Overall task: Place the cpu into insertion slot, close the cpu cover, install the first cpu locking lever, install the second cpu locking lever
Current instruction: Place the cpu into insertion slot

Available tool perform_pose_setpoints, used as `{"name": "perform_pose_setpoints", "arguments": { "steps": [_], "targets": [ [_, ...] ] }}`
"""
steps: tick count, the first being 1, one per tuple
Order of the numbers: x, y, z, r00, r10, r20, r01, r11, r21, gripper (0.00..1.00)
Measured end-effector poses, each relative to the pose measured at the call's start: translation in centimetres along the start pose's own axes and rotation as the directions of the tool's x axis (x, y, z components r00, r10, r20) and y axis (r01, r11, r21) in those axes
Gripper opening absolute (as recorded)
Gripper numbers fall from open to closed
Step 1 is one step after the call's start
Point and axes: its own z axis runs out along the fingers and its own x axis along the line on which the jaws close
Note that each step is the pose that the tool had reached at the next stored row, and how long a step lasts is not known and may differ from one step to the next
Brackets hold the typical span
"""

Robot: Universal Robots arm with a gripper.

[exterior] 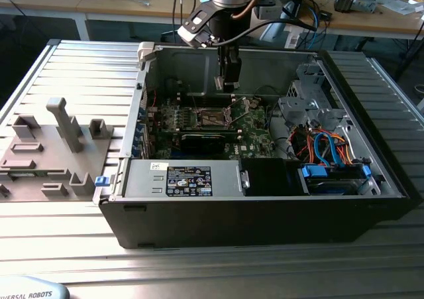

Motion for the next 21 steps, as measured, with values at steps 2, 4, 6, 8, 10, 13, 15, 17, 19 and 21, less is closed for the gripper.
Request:
{"name": "perform_pose_setpoints", "arguments": {
  "steps": [2, 4, 6, 8, 10, 13, 15, 17, 19, 21],
  "targets": [
    [0.0, 0.0, 0.01, 1.0, 0.001, 0.0001, -0.001, 1.0, 0.0001, 0.54],
    [0.0, 0.0, 0.01, 1.0, 0.002, 0.0002, -0.002, 1.0, 0.0, 0.54],
    [0.0, 0.0, 0.02, 1.0, 0.004, 0.0003, -0.004, 1.0, 0.0, 0.54],
    [0.0, 0.0, 0.03, 1.0, 0.005, 0.0003, -0.005, 1.0, 0.0, 0.54],
    [0.0, 0.0, 0.04, 1.0, 0.007, 0.0005, -0.007, 1.0, 0.0, 0.54],
    [0.0, -0.01, 0.06, 1.0, 0.01, 0.0007, -0.01, 1.0, -0.0001, 0.54],
    [0.0, 0.0, 0.07, 0.9999, 0.011, 0.0008, -0.011, 0.9999, 0.0, 0.54],
    [0.0, -0.01, 0.08, 0.9999, 0.012, 0.0009, -0.012, 0.9999, -0.0001, 0.54],
    [0.0, -0.01, 0.09, 0.9999, 0.014, 0.0009, -0.014, 0.9999, -0.0001, 0.54],
    [0.0, -0.01, 0.1, 0.9999, 0.015, 0.001, -0.015, 0.9999, -0.0001, 0.54]
  ]
}}
